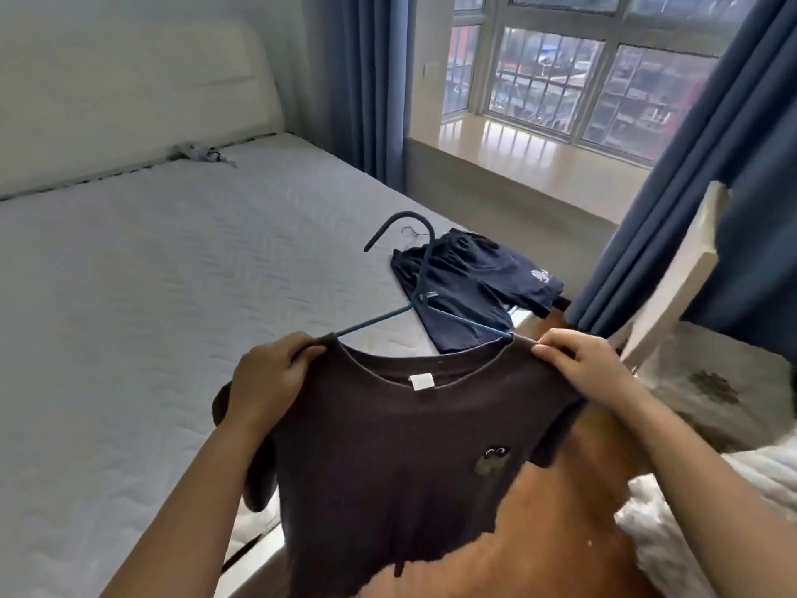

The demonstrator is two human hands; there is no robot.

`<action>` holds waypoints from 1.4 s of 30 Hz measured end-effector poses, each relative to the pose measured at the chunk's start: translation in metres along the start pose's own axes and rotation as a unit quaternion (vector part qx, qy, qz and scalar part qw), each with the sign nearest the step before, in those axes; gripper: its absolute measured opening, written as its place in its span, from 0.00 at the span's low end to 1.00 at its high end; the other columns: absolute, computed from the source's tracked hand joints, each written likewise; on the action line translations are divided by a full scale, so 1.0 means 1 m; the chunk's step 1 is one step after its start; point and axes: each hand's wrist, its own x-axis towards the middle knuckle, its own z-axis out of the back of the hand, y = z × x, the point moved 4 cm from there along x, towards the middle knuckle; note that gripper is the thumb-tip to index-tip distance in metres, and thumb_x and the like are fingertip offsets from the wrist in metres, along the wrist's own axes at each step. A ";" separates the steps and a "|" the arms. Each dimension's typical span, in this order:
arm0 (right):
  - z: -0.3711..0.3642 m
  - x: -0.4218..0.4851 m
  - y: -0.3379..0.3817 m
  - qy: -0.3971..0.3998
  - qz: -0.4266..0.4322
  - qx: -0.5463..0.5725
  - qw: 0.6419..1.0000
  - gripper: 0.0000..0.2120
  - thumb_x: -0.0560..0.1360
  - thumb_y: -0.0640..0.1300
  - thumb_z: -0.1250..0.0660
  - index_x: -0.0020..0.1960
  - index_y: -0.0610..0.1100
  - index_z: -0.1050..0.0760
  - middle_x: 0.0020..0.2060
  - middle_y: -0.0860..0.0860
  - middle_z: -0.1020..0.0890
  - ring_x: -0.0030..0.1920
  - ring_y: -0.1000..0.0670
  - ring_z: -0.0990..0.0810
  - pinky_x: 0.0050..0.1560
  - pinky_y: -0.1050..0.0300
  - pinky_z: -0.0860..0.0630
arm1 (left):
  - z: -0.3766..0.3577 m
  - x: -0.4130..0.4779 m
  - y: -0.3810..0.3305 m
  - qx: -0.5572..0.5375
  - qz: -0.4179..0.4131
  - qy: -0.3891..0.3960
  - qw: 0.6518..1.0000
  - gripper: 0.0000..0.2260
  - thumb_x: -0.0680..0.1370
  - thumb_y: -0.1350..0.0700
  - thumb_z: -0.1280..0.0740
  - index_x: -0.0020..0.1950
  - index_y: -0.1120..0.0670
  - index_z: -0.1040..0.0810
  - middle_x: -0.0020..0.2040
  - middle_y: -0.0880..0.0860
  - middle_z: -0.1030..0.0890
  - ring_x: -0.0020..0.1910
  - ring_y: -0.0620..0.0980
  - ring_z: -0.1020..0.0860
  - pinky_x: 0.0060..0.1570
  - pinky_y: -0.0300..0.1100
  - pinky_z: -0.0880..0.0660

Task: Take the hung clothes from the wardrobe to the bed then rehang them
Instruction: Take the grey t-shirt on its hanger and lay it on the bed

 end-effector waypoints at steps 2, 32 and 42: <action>-0.004 0.035 -0.016 0.021 0.006 0.009 1.000 0.07 0.73 0.42 0.32 0.36 0.47 0.24 0.35 0.47 0.20 0.38 0.53 0.26 0.41 0.72 0.33 | -0.009 0.011 0.009 -0.001 0.036 -0.019 0.999 0.05 0.75 0.53 0.35 0.42 0.51 0.20 0.31 0.46 0.23 0.36 0.53 0.24 0.34 0.43 0.33; -0.143 0.517 -0.063 0.287 0.093 -0.084 0.950 0.10 0.76 0.44 0.36 0.36 0.44 0.29 0.32 0.50 0.26 0.37 0.49 0.28 0.34 0.60 0.36 | -0.153 0.238 0.160 0.027 0.383 -0.047 0.922 0.05 0.77 0.59 0.39 0.45 0.57 0.24 0.44 0.55 0.20 0.43 0.53 0.25 0.43 0.44 0.32; -0.248 0.646 -0.091 0.277 0.065 -0.115 0.952 0.09 0.77 0.38 0.42 0.50 0.35 0.25 0.50 0.37 0.22 0.53 0.39 0.25 0.46 0.55 0.36 | -0.210 0.362 0.281 0.011 0.482 -0.017 0.876 0.08 0.76 0.53 0.36 0.45 0.57 0.22 0.46 0.56 0.20 0.49 0.57 0.24 0.44 0.43 0.33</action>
